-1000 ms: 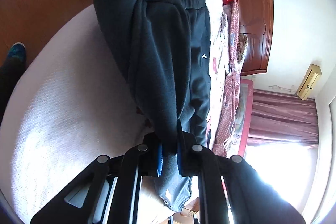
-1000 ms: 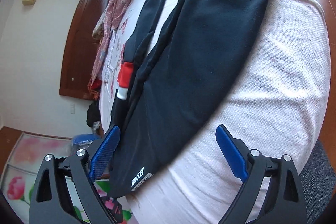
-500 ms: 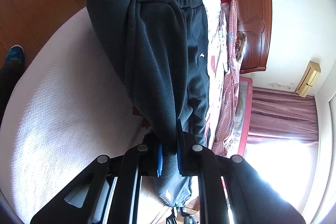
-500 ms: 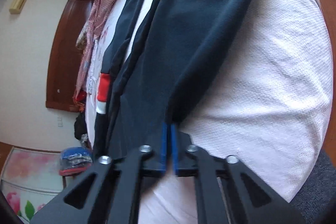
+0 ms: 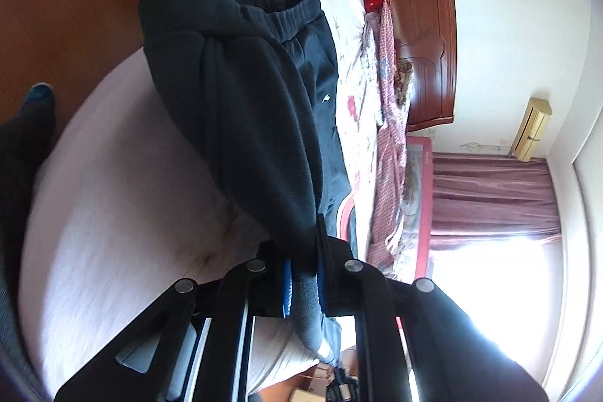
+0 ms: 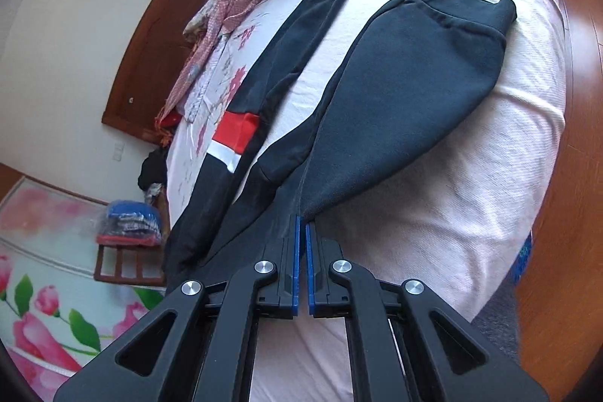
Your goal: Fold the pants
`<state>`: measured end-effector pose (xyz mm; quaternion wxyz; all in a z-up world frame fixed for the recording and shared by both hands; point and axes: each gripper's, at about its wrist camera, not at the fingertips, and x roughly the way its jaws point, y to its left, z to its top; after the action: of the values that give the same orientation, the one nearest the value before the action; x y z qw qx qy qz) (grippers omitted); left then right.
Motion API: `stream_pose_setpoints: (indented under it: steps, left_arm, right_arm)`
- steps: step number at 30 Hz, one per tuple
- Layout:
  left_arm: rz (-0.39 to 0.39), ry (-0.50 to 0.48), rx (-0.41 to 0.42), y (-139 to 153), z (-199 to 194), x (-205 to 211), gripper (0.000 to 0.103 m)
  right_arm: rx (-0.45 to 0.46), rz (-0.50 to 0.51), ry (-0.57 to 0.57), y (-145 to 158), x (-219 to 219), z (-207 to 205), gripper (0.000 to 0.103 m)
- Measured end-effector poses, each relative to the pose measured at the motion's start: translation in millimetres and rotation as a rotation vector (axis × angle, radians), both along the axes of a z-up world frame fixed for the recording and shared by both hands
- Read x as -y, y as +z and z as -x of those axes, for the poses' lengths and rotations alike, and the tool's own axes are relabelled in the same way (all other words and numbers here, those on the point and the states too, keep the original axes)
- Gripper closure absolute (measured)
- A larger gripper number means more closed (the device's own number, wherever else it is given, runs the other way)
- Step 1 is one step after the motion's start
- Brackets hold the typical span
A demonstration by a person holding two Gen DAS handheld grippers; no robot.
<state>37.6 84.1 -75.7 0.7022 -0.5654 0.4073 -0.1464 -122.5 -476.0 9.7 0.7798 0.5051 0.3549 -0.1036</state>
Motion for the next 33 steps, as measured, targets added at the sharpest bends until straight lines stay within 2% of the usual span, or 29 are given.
stream_pose_setpoints:
  steps: [4,7,9,10,11,12,13,14,15,16,17,18,19,21,23,26,28,30,32,33]
  left_arm:
    - [-0.029,-0.015,-0.037,9.6,56.6,-3.5,0.094]
    - [-0.090,-0.041,-0.065,12.4,87.9,-3.3,0.094]
    - [-0.093,-0.079,-0.088,8.4,97.0,-0.7,0.093]
    - [-0.142,-0.088,-0.116,7.3,100.4,-1.0,0.088]
    - [-0.215,-0.091,-0.178,5.5,100.1,-4.2,0.078]
    - [-0.247,-0.107,-0.228,2.8,100.8,-3.7,0.064]
    - [-0.265,-0.123,-0.270,0.9,101.1,-3.8,0.042]
    - [-0.292,-0.112,-0.323,4.5,106.5,-6.3,0.039]
    - [-0.313,-0.096,-0.307,11.9,111.9,-7.1,0.038]
    - [-0.370,-0.098,-0.268,25.1,115.1,-5.7,0.032]
    - [-0.466,-0.109,-0.223,43.6,118.1,0.6,0.019]
    - [-0.553,-0.109,-0.178,60.9,121.5,6.1,0.013]
    - [-0.618,-0.103,-0.121,77.7,125.2,12.8,0.008]
    - [-0.720,-0.157,0.055,111.3,131.2,37.5,0.003]
    - [-0.820,-0.237,0.171,133.0,132.6,68.4,0.002]
    - [-0.883,-0.346,0.298,155.0,132.6,107.8,0.002]
    - [-0.901,-0.394,0.331,162.3,137.7,123.2,0.002]
    - [-0.902,-0.444,0.345,164.8,138.7,142.9,0.002]
    - [-0.910,-0.478,0.334,166.5,140.0,155.6,0.002]
    - [-0.914,-0.493,0.326,167.9,142.1,161.9,0.002]
  right_arm:
    - [-0.043,0.016,0.032,-9.0,-1.3,23.8,0.101]
    - [-0.085,0.020,0.047,-23.8,-3.6,36.8,0.101]
    - [-0.099,0.021,0.066,-36.9,-4.5,37.9,0.101]
    - [-0.123,0.020,0.088,-45.8,-5.1,38.0,0.101]
    - [-0.182,0.040,0.114,-52.6,-6.6,35.1,0.099]
    - [-0.226,0.036,0.123,-58.5,-7.0,33.1,0.092]
    - [-0.226,-0.012,0.121,-63.2,-5.7,33.9,0.089]
    - [-0.200,-0.057,0.110,-64.1,-2.5,37.0,0.089]
    - [-0.180,-0.062,0.082,-60.5,1.1,42.3,0.089]
    - [-0.157,-0.052,0.054,-54.6,6.7,48.0,0.089]
    - [-0.134,-0.046,0.028,-49.1,13.8,54.2,0.089]
    - [-0.118,-0.049,-0.010,-45.4,23.3,59.2,0.079]
    - [-0.122,-0.052,-0.068,-43.9,35.4,64.4,0.058]
    - [-0.094,-0.060,-0.202,-39.9,66.3,72.3,0.056]
    - [-0.088,-0.044,-0.309,-37.8,94.7,75.9,0.056]
    - [-0.137,0.040,-0.357,-36.3,128.8,61.8,0.056]
    - [-0.173,0.066,-0.363,-39.6,144.7,47.3,0.056]
    - [-0.204,0.089,-0.353,-44.5,154.5,37.3,0.056]
    - [-0.189,0.109,-0.319,-47.0,159.0,24.6,0.056]
    - [-0.186,0.140,-0.289,-47.6,158.9,16.8,0.062]
